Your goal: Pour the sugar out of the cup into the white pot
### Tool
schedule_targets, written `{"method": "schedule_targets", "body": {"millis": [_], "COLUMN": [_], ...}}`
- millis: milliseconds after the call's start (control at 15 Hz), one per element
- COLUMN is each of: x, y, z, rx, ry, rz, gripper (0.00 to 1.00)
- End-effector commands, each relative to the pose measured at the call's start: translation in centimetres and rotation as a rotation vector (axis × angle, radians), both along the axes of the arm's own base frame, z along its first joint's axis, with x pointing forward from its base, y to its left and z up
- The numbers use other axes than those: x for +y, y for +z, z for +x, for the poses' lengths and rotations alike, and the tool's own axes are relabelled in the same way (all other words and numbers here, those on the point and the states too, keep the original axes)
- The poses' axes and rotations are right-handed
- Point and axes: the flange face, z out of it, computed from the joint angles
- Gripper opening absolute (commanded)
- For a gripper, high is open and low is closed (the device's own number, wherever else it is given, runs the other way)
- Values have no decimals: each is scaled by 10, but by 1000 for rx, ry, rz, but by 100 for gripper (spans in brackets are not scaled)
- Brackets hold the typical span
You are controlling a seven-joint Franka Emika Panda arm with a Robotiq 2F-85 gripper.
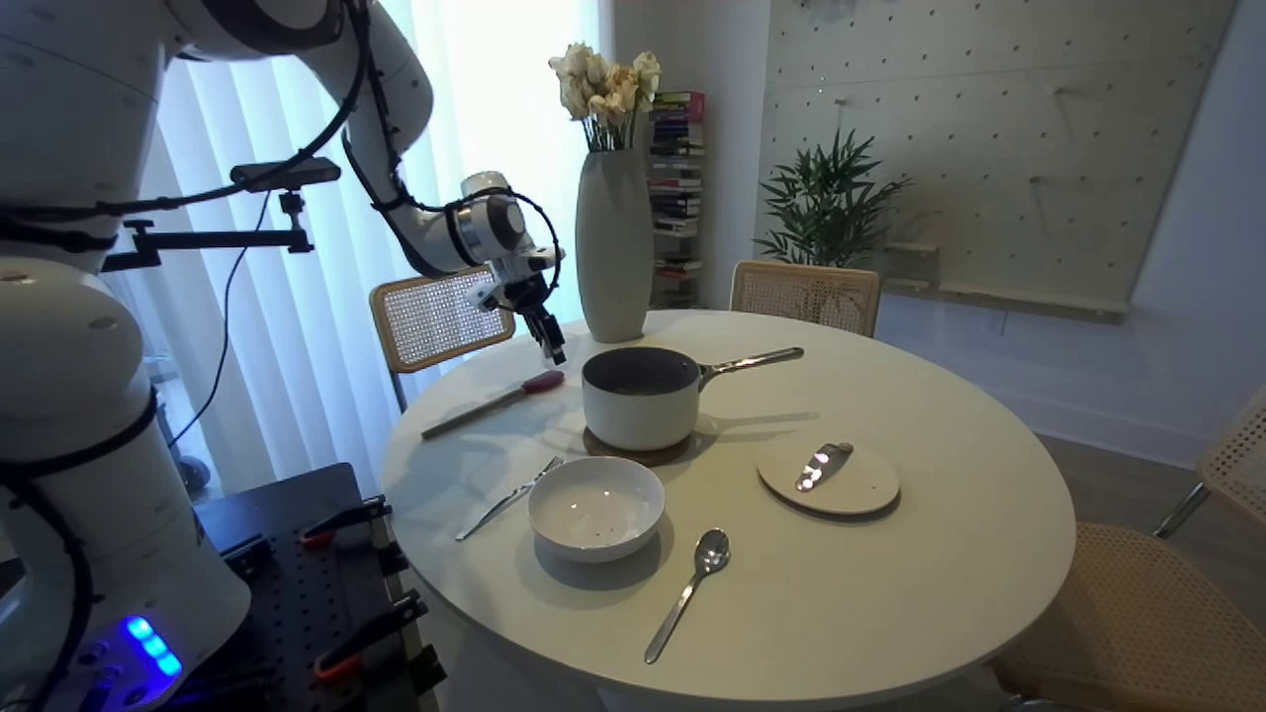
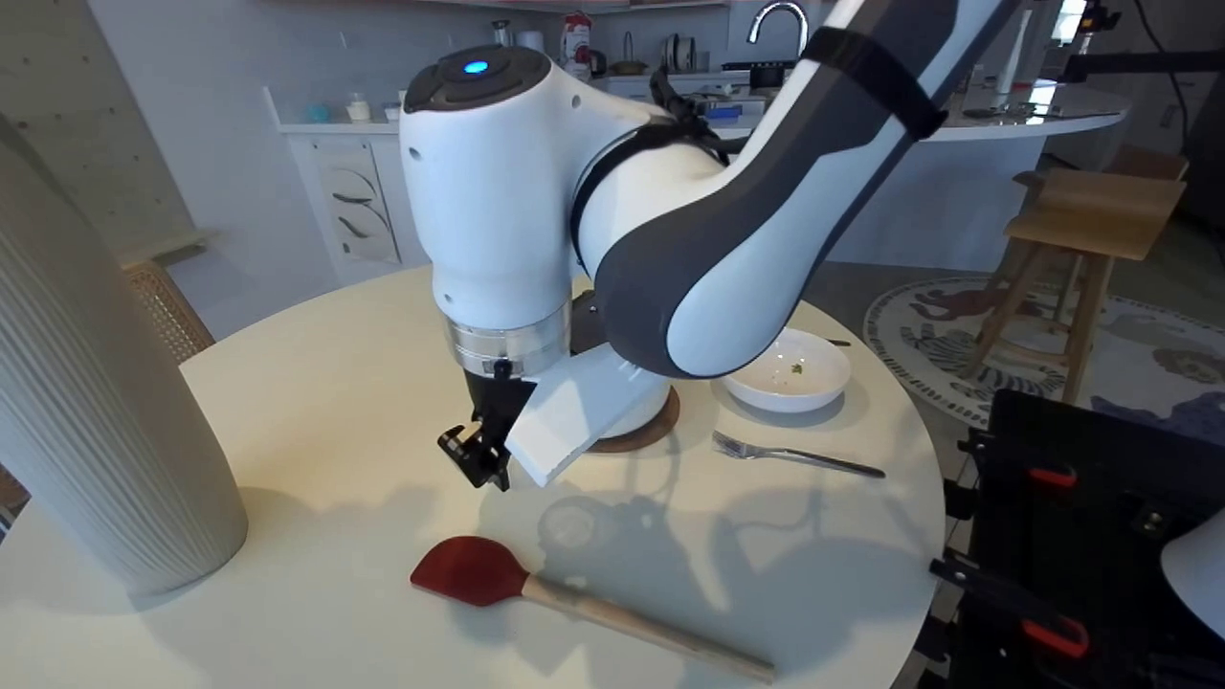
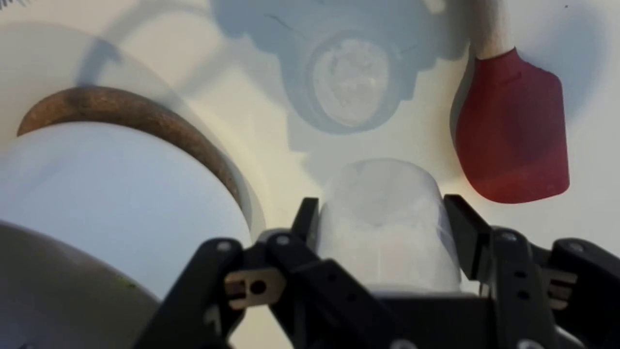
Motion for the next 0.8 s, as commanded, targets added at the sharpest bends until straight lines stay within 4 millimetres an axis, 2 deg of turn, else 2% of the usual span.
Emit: {"method": "schedule_targets", "body": {"millis": [0,733], "x": [2,-4], "y": [-7,-43], "z": [-5,-13], "rx": [-30,-29], "ry": [-8,-63], "rz": [-29,-62], "gripper": [41,41]}}
